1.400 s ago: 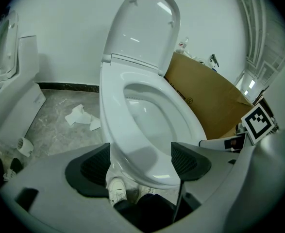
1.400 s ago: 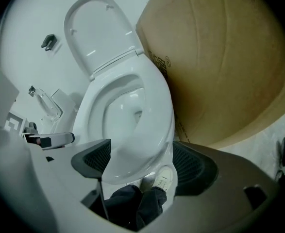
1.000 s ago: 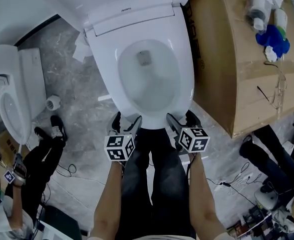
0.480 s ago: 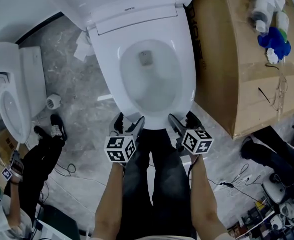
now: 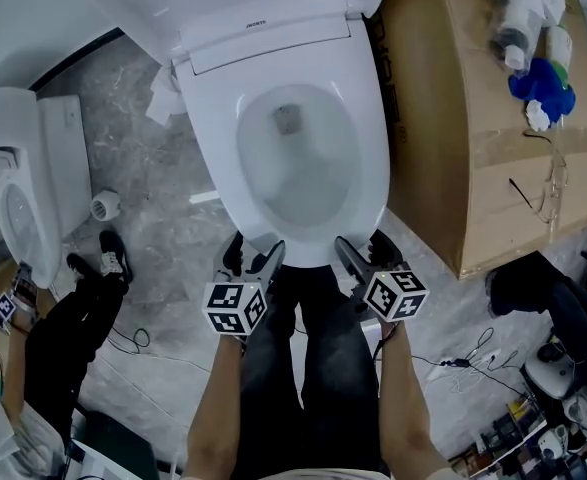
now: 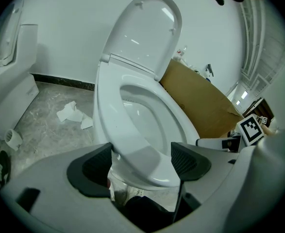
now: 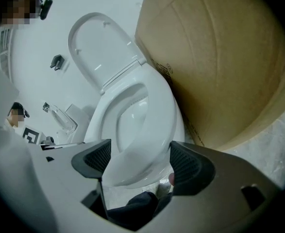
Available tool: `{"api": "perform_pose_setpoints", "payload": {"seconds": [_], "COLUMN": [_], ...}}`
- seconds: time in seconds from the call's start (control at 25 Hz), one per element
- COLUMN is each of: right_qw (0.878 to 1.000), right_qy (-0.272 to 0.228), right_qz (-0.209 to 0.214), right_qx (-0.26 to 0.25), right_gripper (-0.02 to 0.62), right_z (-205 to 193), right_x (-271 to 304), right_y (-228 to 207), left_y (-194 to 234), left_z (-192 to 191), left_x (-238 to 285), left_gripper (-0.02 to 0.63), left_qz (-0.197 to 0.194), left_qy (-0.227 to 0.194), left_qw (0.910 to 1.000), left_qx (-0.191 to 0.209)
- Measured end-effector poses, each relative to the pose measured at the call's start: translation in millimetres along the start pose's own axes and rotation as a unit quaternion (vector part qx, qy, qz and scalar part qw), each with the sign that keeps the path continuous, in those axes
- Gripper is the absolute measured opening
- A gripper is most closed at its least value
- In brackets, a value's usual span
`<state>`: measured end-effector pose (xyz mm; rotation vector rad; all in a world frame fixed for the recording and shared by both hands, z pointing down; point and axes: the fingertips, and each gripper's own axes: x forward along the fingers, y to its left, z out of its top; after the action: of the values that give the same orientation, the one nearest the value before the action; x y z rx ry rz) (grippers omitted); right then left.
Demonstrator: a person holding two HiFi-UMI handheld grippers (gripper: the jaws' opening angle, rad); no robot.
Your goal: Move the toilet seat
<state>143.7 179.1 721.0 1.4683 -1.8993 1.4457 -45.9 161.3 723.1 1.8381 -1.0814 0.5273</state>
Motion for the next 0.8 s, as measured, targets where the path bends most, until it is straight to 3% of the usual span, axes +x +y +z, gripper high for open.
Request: {"api": "perform_pose_setpoints", "payload": {"seconds": [0.32,0.8], "right_qw": [0.999,0.997], "right_qy": [-0.023,-0.064], "right_qz": [0.022,0.045], "right_qx": [-0.008,-0.016], "right_gripper": [0.374,0.374], "right_z": [17,49], "right_x": [-26,-63], "right_y": [20,50], "left_y": [-12,-30], "left_z": [19,49], "left_x": [-24,-55], "left_gripper": [0.377,0.377], "left_qz": [-0.004,-0.01], "left_qy": [-0.02,-0.042], "left_qw": [0.9997,0.999], "left_qx": [-0.01,0.014]}}
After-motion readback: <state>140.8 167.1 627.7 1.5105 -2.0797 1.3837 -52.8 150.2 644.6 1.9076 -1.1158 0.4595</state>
